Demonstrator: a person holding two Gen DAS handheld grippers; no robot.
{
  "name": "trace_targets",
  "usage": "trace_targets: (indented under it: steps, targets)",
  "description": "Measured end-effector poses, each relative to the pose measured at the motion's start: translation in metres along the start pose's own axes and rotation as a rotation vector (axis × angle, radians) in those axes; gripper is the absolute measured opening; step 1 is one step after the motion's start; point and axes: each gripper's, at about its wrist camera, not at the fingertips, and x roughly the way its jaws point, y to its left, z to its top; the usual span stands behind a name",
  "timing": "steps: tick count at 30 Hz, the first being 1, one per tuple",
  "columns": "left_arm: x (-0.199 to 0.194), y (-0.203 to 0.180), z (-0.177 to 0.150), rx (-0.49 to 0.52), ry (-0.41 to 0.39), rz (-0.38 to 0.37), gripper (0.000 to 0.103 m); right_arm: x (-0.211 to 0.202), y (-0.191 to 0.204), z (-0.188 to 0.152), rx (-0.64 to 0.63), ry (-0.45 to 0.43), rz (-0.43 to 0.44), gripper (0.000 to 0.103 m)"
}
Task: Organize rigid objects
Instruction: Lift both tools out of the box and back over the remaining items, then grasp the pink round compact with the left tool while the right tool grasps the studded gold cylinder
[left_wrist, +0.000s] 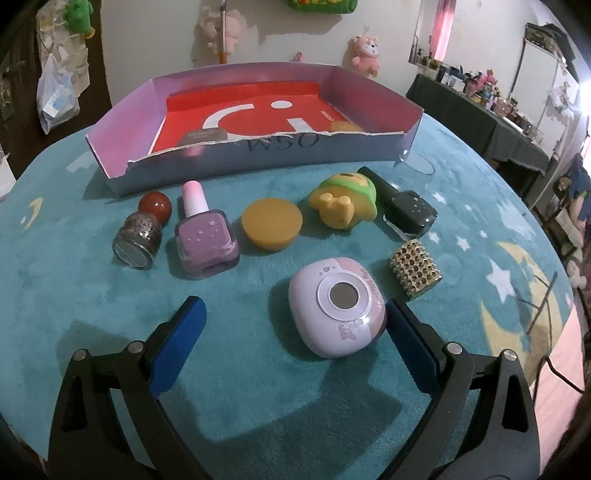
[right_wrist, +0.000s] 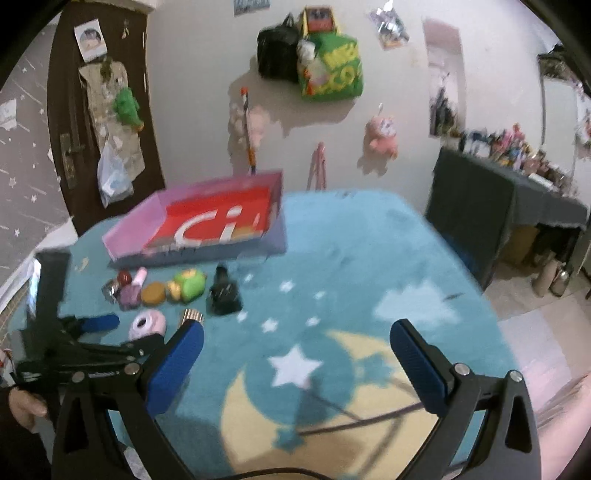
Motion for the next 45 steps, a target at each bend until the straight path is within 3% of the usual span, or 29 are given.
trace_targets:
  steps: [5,10,18,26,36,45]
  targets:
    - [0.000,0.001,0.000,0.001,0.000,0.000,0.098,-0.059,-0.026,0.024,0.016,-0.103,-0.057,0.103]
    - [0.000,0.003,-0.001,-0.005,-0.003,0.002,0.098,-0.077,-0.039,0.033,0.054,-0.114,-0.051,0.103]
    - [-0.006,0.021,-0.006,-0.019,-0.009,0.041,0.098,-0.004,-0.002,-0.002,0.073,-0.004,0.092,0.103]
    - [-0.008,0.032,-0.008,-0.014,-0.003,0.060,0.098,0.060,0.032,-0.016,0.061,0.118,0.166,0.103]
    - [-0.004,0.031,0.002,0.015,0.006,0.019,0.098,0.085,0.050,-0.017,-0.014,0.203,0.188,0.103]
    - [0.000,0.027,0.009,0.045,0.026,-0.008,0.097,0.101,0.064,-0.017,-0.089,0.250,0.149,0.101]
